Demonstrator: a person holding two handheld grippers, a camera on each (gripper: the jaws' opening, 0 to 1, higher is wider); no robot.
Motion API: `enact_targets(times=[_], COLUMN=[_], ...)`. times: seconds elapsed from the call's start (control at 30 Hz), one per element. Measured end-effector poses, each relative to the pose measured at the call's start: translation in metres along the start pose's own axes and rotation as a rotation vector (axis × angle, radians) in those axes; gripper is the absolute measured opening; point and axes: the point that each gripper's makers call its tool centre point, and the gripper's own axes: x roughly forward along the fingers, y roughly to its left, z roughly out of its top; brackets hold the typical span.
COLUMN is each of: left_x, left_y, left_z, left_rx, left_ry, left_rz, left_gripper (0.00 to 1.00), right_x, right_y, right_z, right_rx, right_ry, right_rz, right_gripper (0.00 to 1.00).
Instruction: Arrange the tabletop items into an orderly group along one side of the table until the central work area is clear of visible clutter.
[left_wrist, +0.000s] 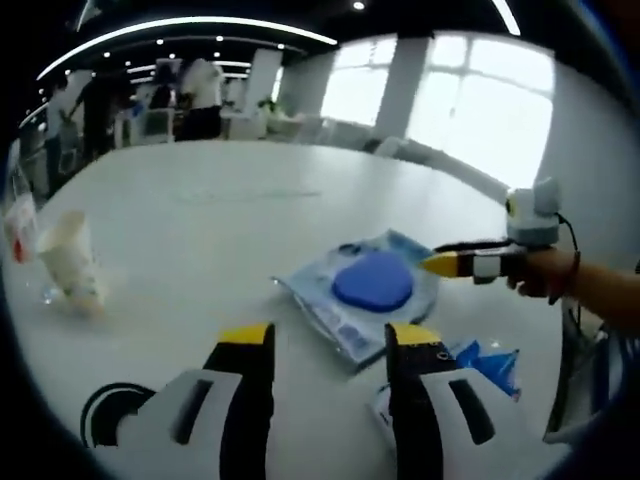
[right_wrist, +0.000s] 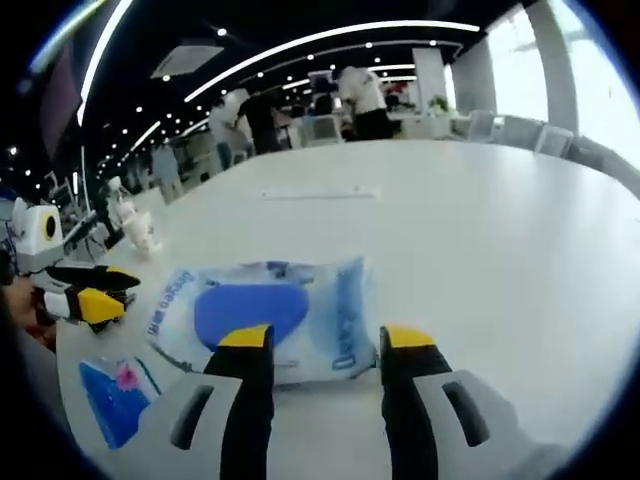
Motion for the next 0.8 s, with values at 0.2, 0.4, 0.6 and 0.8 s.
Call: enact_targets(times=[0.2,0.4,0.6,0.8], left_x=[0.006,0.013,0.017,0.021], left_y=[-0.005,-0.006,-0.006,-0.008], left_z=[-0.015,-0.020,-0.033,-0.033], left_rx=[-0.094,-0.154,-0.192,-0.229], left_ry=[0.052,0.076,0.137,0.151], left_rz=[-0.007,-0.020,-0.021,-0.031], left_gripper=[0.26,0.21,0.11,0.08], right_x=[0.004,0.005,0.005,0.006], right_y=[-0.010,-0.016,-0.018,-0.019], right_z=[-0.006,-0.010,-0.011,-0.011], right_rx=[-0.021,0.003,0.015,0.010], right_ry=[0.014,0.018,0.016,0.022], right_rz=[-0.029,-0.040,-0.044,-0.053], right_gripper=[0.30,0.24,0.22,0.18])
